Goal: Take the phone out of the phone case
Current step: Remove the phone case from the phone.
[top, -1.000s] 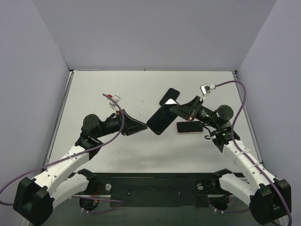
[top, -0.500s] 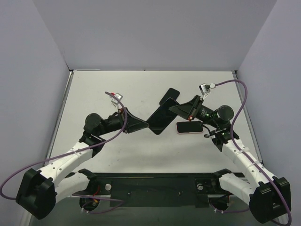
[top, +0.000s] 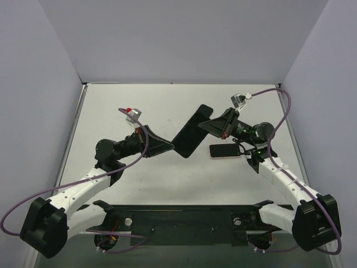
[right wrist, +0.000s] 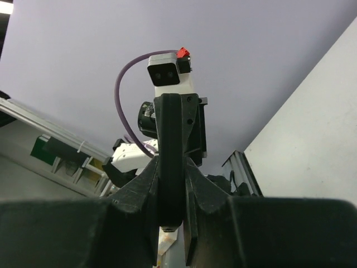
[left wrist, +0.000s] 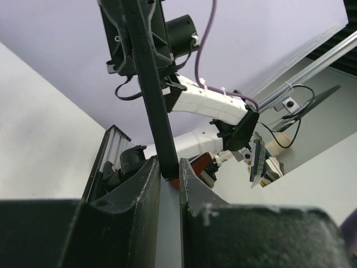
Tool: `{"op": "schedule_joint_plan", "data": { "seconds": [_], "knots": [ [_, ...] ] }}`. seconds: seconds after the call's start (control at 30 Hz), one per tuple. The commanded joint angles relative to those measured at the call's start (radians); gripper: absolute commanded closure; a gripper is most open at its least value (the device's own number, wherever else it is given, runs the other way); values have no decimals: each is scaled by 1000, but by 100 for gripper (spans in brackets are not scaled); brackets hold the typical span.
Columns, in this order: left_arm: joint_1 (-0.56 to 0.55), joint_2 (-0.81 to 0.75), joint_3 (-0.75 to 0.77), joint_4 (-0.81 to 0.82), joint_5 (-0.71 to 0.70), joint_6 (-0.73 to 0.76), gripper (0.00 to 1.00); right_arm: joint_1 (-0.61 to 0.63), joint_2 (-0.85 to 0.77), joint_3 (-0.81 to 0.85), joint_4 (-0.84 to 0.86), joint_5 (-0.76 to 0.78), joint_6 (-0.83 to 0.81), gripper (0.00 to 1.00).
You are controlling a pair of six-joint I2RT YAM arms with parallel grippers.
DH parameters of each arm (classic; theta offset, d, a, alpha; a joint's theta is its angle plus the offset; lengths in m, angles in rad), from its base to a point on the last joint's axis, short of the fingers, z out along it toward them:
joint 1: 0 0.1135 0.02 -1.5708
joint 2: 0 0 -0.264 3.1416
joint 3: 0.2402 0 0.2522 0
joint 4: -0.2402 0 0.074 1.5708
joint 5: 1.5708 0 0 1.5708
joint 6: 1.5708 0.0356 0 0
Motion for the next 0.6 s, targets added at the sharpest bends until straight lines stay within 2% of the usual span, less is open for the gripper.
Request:
{"op": "schedule_joint_plan", "data": {
  "seconds": [0.0,0.13,0.27,0.43,0.5,0.57],
  "knots": [
    [-19,-52,25,462,35,-99,100,17,97,47,215,3,91,100],
    [-88,-56,86,519,35,-70,100,108,254,102,538,42,335,100],
    [-122,-2,131,522,29,-44,100,208,291,163,537,86,324,100],
    [-75,53,80,468,-22,-43,100,240,262,209,539,118,369,100],
    [-47,55,51,427,-49,-43,100,240,233,211,539,132,396,100],
    [-24,43,42,280,-92,1,100,240,202,205,539,144,412,100]
  ]
}}
